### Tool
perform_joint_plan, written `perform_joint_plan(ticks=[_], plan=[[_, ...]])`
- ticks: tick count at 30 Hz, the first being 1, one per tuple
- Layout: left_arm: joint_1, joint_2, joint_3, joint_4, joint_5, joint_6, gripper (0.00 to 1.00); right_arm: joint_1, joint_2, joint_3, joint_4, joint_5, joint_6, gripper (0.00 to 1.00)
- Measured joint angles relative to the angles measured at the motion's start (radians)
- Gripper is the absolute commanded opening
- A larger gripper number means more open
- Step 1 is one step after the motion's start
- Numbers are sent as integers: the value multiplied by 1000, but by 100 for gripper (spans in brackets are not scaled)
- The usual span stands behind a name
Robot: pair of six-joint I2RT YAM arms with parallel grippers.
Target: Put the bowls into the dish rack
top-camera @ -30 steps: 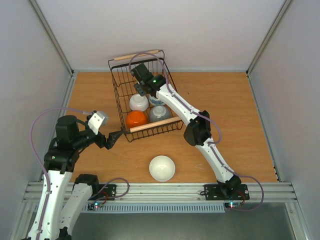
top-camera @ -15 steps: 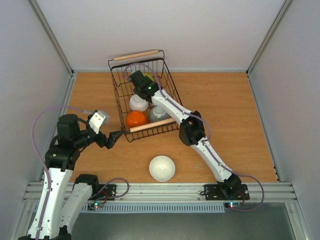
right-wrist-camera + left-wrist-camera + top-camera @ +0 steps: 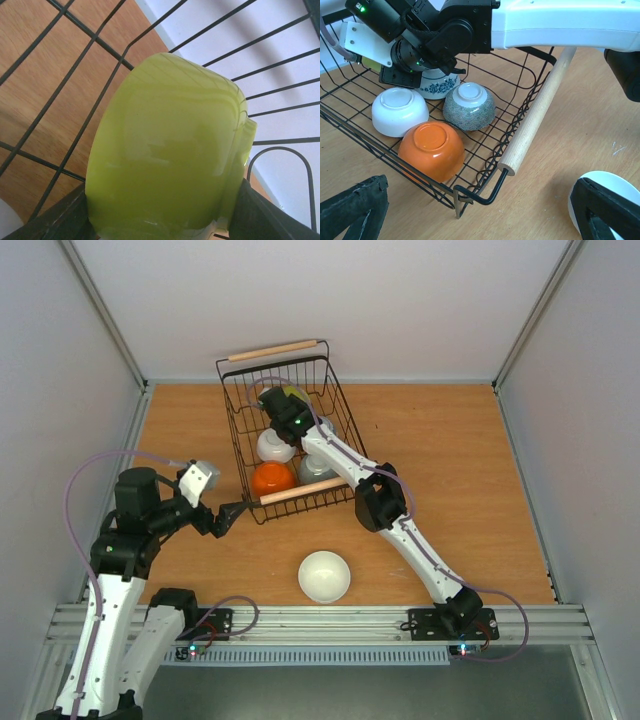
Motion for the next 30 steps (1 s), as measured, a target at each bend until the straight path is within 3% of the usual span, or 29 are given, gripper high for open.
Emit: perform_joint_plan(ticks=[7,9,21,30], plan=[[0,0,0,0,3,6,99,-4,5,0,-6,-5,11,86],[0,0,0,0,4,6,99,-5,5,0,-6,-9,17,89],[0,0,-1,0,11,10,99,-5,-48,-29,-55,-109,100,96],[0,0,-4,-1,15,10,99,-5,-389,-279,-40,-144,256,89]])
